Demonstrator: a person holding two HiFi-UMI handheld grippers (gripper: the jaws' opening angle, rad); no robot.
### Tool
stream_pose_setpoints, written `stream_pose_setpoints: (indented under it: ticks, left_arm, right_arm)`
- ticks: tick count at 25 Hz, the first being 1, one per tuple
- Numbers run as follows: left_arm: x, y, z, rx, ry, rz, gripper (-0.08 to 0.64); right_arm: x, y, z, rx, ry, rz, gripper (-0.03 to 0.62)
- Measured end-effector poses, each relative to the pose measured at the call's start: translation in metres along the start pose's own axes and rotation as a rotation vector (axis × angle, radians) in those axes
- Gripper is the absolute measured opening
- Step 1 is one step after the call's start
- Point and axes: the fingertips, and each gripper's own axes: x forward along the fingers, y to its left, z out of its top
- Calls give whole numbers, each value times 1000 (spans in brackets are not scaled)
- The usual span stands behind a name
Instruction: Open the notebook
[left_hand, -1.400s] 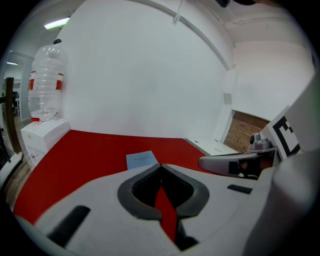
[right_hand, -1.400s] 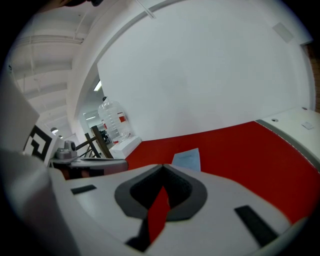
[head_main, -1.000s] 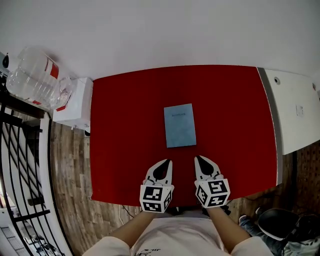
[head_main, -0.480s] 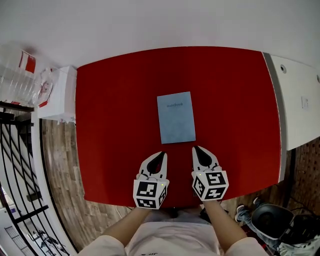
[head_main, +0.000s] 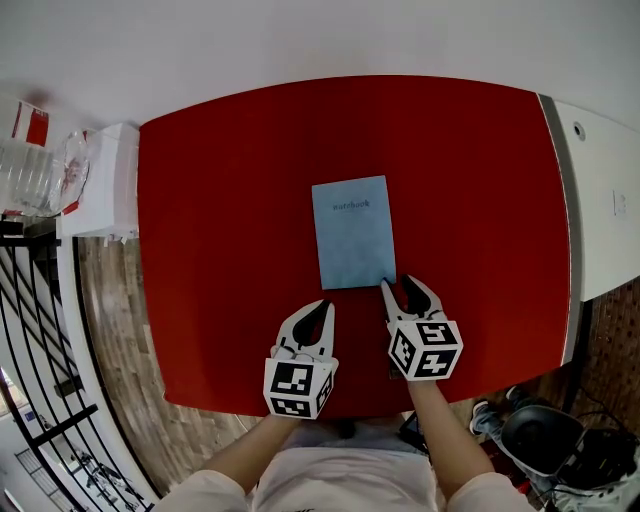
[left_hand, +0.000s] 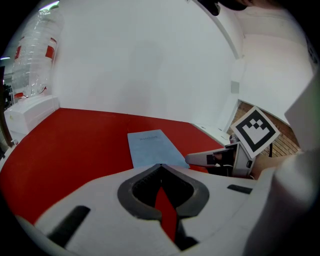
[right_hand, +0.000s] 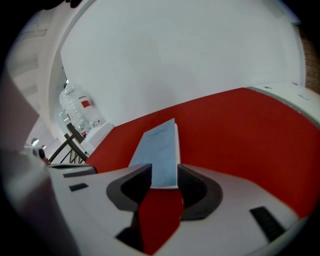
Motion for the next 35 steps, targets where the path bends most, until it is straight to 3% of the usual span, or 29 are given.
stream_pose_setpoints:
  ticks: [7,14,18,19,21,23,30,35]
  left_arm:
    - [8,7,-6,-12,17,2,6]
    - [9,9,-10,-21,26,3,6]
    - [10,9,-13,-27,29,4,6]
    - [10,9,-13,-29,31,5,6]
    - [10,9,-16,-31,34,7,6]
    - [11,9,-17,-33,36,11,6]
    - [10,6,-18,-35,32,17,6]
    - [1,7,-14,-40,16,30,6]
  right_arm:
    - [25,-6,-7,57,83,41,183]
    - [35,1,-17,89,154,109,186]
    - [37,1,-17,62,180,97,183]
    - [36,-1,-17,62,182,93,165]
    - [34,-1,-14,75,176,96,67]
    - [34,1,-11,94,164,112,27]
    - [29,1,-5,97,132,112,17]
    - [11,20,19,-23,93,120,17]
